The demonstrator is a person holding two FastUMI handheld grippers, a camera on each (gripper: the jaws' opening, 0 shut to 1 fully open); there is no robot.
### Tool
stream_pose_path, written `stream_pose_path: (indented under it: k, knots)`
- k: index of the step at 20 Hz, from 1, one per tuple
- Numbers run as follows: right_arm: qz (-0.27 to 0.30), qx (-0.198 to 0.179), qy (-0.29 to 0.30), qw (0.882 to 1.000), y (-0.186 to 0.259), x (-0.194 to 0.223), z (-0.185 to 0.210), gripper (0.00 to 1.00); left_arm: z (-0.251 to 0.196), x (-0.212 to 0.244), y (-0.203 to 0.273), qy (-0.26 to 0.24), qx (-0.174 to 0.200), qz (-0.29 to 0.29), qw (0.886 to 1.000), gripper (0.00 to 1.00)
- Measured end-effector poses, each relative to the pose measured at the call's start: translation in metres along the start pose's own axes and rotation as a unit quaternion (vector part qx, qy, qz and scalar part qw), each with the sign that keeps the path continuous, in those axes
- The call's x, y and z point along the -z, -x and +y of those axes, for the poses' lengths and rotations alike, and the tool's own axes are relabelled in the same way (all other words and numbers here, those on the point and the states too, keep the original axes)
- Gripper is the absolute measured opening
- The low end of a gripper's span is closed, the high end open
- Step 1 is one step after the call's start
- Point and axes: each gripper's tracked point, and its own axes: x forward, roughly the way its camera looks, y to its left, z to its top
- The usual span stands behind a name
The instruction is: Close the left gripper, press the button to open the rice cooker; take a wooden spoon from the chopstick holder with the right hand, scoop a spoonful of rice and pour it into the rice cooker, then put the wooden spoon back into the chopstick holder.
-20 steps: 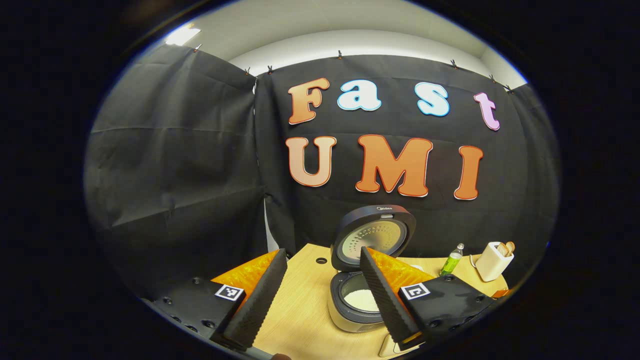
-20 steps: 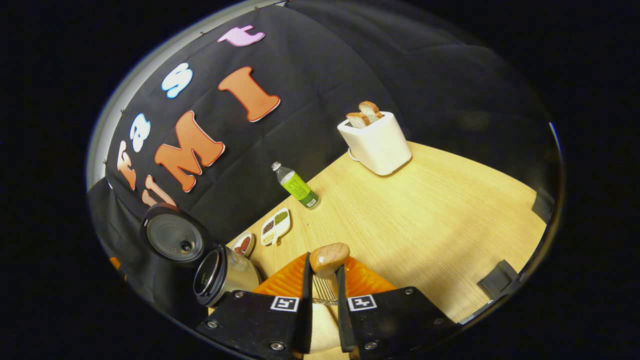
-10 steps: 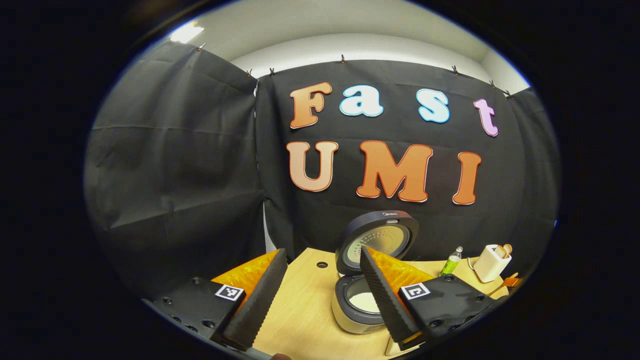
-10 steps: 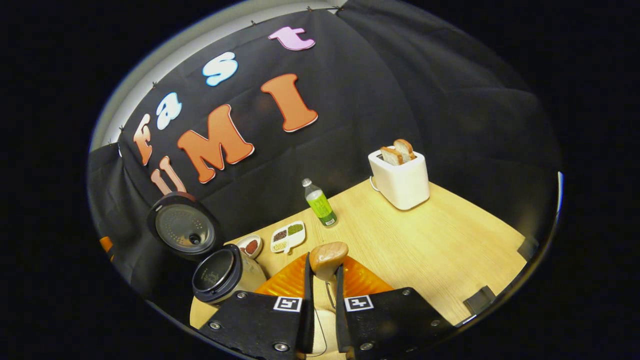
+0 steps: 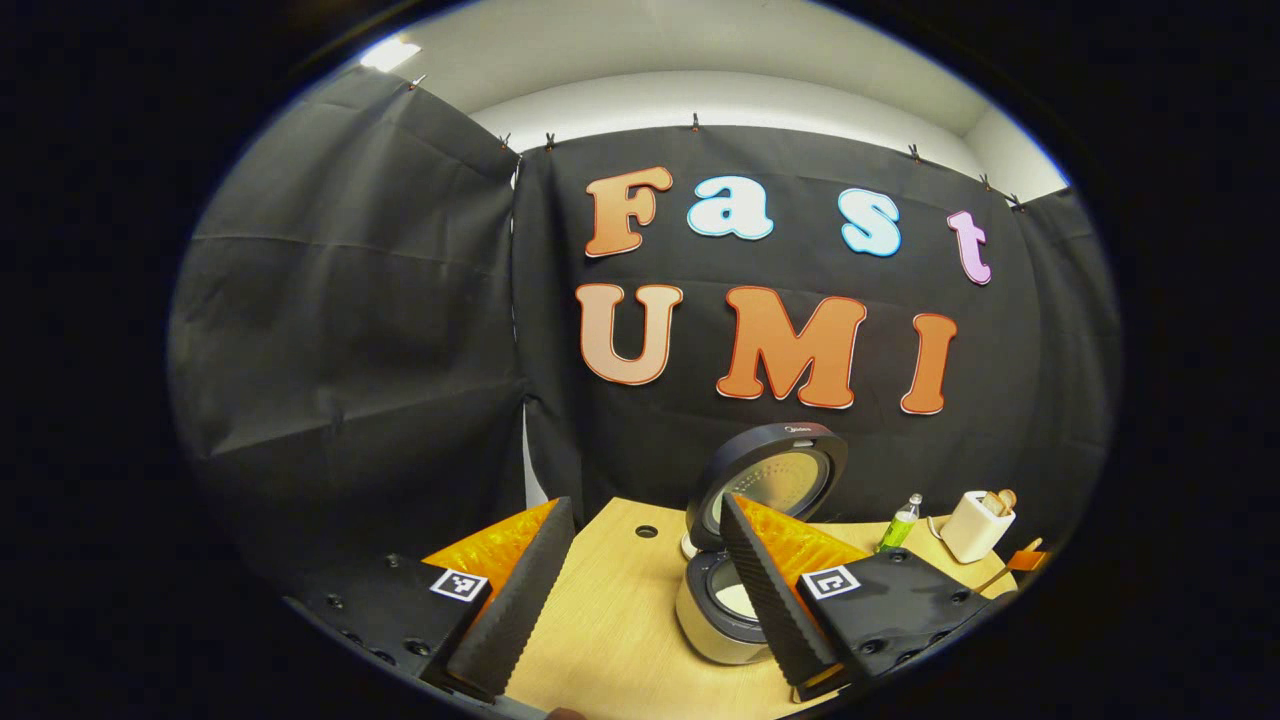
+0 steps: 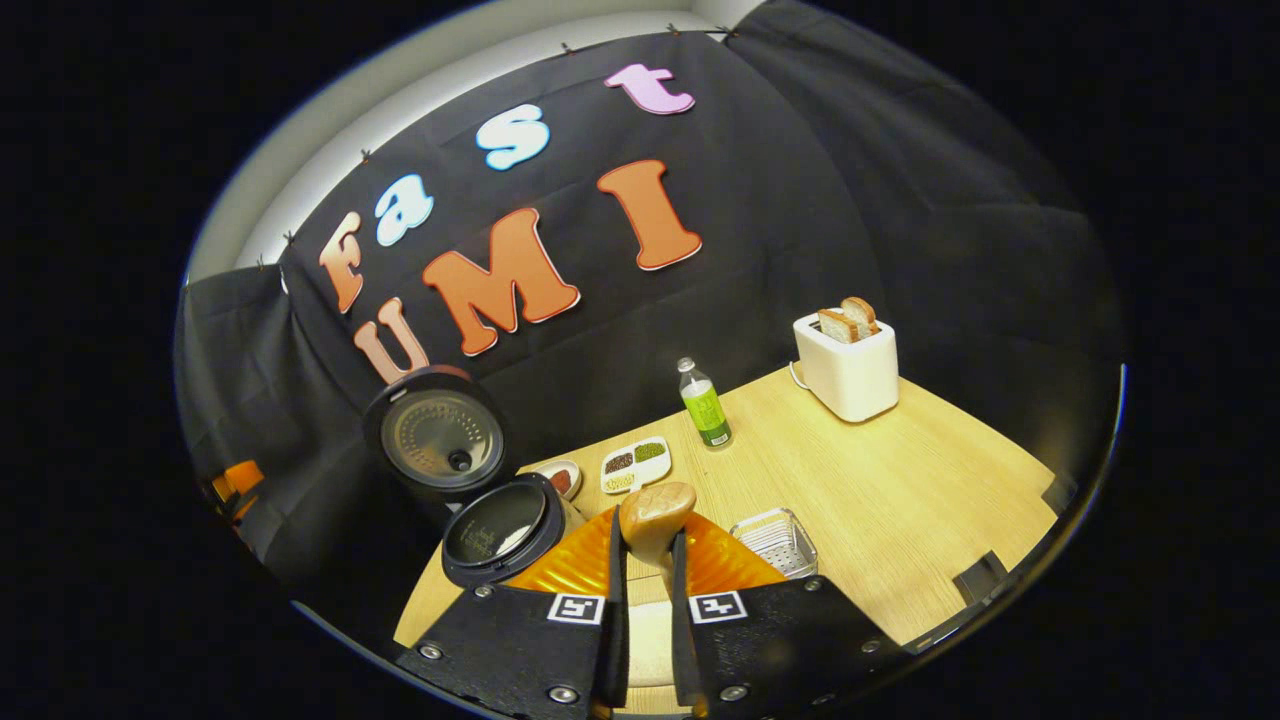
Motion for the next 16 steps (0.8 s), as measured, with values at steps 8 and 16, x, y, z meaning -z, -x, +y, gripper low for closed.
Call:
stream_pose_path:
  k: [8,16]
  knots:
    - [0.023,0.05,0.08,0.995,-0.021,0.054,0.012,0.12,0.04,0.002,0.003,-0.02,0.0,0.008,1.0,0.95]
    - [0.052,0.059,0.138,0.987,-0.034,0.101,0.027,0.12,0.07,0.005,0.005,-0.031,-0.016,0.016,0.999,0.95]
